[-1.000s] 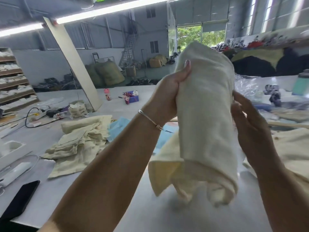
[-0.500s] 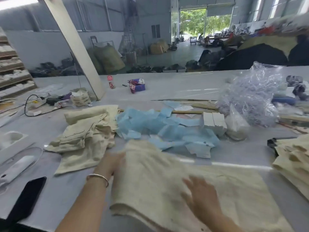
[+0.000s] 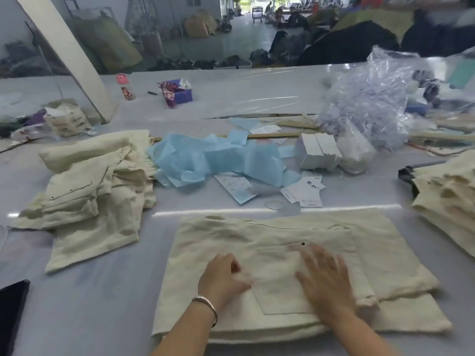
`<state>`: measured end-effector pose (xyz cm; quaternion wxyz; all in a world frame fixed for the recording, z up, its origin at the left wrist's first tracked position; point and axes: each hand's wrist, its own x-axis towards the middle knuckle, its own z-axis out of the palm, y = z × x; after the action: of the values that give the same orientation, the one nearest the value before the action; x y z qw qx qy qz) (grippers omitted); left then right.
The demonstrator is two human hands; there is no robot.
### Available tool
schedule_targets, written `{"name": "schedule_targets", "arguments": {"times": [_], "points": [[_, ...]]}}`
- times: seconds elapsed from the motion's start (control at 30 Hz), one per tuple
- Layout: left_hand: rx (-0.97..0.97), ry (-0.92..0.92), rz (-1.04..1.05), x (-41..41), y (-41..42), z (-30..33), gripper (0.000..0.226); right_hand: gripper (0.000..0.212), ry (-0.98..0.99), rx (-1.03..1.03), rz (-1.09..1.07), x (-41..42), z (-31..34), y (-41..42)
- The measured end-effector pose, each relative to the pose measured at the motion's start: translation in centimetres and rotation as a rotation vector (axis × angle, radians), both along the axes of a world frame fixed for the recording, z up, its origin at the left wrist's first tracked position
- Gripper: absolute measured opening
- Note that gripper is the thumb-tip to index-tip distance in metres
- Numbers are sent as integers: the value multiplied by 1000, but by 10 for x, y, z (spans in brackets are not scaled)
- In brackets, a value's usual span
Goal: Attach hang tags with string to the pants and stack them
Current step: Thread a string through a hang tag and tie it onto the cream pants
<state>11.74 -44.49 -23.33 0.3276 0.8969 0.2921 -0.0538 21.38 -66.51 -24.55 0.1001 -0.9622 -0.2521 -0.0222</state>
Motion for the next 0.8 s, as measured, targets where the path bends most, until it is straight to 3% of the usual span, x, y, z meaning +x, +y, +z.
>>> {"name": "schedule_targets", "arguments": {"times": [0.07,0.13,0.23,0.33,0.43,0.53,0.6,0.73,0.8], "points": [[6,4,5,3,1,-1,30,57,1,117,-351,3,2,-11],[18,42,-12,6,0,1,28,66,129,99,-598,8,10,-28],[70,78,-48,13,-10,7,13,59,339,154,-676,21,18,-55],[-69,-19,-145,21,-42,10,9,39,584,630,-692,34,29,-65],[-537,-133,-151,29,-79,14,7,40,775,1099,-573,30,46,-56],[-839,-206,-88,47,-105,24,17,47,747,947,-271,16,59,-42],[-895,-260,-30,59,-115,30,17,47,757,815,-125,8,61,-33],[-697,-343,98,72,-121,28,11,35,805,859,-35,8,54,-27],[-773,-361,157,74,-124,25,21,29,789,897,-74,13,47,-29]]}}
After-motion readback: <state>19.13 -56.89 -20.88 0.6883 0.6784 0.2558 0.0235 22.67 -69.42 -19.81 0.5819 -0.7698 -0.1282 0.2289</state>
